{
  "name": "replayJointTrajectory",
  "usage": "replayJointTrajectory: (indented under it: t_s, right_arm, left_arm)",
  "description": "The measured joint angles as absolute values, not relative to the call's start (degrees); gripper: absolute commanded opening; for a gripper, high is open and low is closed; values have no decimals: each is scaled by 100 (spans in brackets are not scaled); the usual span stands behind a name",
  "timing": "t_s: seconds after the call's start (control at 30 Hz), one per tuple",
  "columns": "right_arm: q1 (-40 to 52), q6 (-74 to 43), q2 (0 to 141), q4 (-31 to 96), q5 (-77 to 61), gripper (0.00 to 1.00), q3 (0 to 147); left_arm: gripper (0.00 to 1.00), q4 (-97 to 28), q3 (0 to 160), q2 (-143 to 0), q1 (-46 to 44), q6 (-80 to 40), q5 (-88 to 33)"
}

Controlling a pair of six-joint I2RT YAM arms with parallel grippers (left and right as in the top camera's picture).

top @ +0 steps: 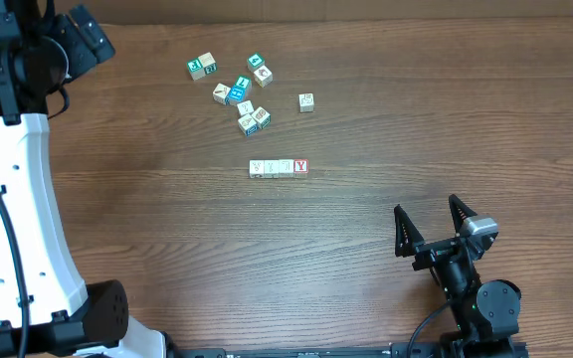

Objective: Form a horizontal line

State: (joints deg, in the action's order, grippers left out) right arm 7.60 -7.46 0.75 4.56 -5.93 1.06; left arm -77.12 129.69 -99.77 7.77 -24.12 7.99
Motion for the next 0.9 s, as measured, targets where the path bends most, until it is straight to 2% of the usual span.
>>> replayJointTrajectory:
  t_s: [0.2,0.5,0.9]
  right_arm:
    - [760,-746,75,456,-591,100,106]
    - [760,-749,73,458,-591,100,106]
    - [757,-746,75,458,-591,100,106]
  left_arm:
    - [100,-6917,11961,-9885,770,-2375,757]
    - [100,-4141,9102,-9605,694,-2357,-89]
    - [100,-985,6003,-8132,635,-2359,-381]
